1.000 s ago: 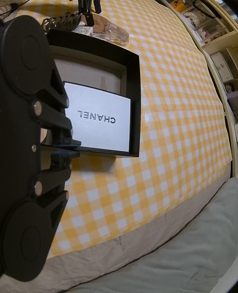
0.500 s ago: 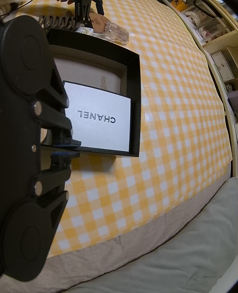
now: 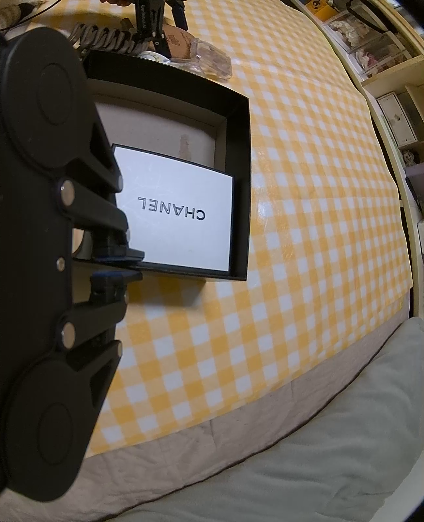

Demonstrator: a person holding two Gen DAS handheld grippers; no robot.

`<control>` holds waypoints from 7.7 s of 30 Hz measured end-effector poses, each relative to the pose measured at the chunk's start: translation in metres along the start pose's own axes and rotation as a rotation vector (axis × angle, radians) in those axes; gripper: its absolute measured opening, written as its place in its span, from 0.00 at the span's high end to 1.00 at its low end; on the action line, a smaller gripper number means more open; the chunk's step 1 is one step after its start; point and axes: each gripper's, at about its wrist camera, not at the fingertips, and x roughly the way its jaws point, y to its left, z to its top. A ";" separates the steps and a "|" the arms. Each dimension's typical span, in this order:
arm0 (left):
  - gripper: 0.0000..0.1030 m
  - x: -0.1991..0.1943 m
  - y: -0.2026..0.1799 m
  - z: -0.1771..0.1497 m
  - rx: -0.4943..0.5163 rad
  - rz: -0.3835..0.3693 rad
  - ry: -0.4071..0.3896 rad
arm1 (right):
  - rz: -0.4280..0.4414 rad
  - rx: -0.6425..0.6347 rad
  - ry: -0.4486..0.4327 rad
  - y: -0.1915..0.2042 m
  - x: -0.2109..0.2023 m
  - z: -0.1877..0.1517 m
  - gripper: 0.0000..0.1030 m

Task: Organize rigid objects
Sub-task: 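Move the left tool to the cork coaster and grasp it, then carry the cork coaster to the black box and lower it inside with the left tool, then open the left tool to release the coaster onto the CHANEL box, then move the left tool to the black claw hair clip and grasp it, then lift the claw clip and adjust its hold in the left tool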

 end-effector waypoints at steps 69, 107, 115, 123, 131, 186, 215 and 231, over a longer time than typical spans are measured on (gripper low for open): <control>0.01 -0.014 -0.247 0.054 0.008 -0.339 -0.077 | 0.104 -0.104 0.043 -0.006 -0.015 -0.029 0.91; 0.54 -0.046 -0.238 0.040 0.074 -0.363 -0.067 | 0.111 -0.108 0.040 -0.003 -0.016 -0.030 0.91; 0.41 -0.081 -0.226 0.034 0.120 -0.357 -0.114 | 0.103 -0.018 -0.023 -0.014 -0.023 -0.021 0.88; 0.25 -0.115 -0.190 0.023 0.128 -0.372 -0.174 | 0.098 0.036 -0.003 -0.016 -0.009 -0.006 0.88; 0.07 -0.129 -0.149 0.000 0.127 -0.375 -0.204 | 0.085 0.038 0.033 -0.012 0.000 -0.002 0.92; 0.35 -0.079 -0.090 -0.041 0.178 -0.486 0.135 | 0.067 0.077 0.029 -0.013 0.000 -0.005 0.90; 0.27 -0.096 -0.004 -0.032 0.063 -0.265 0.178 | 0.057 0.066 0.031 -0.010 0.001 -0.006 0.89; 0.33 -0.126 -0.051 -0.025 0.074 -0.313 0.103 | 0.062 0.062 0.030 -0.011 0.001 -0.005 0.89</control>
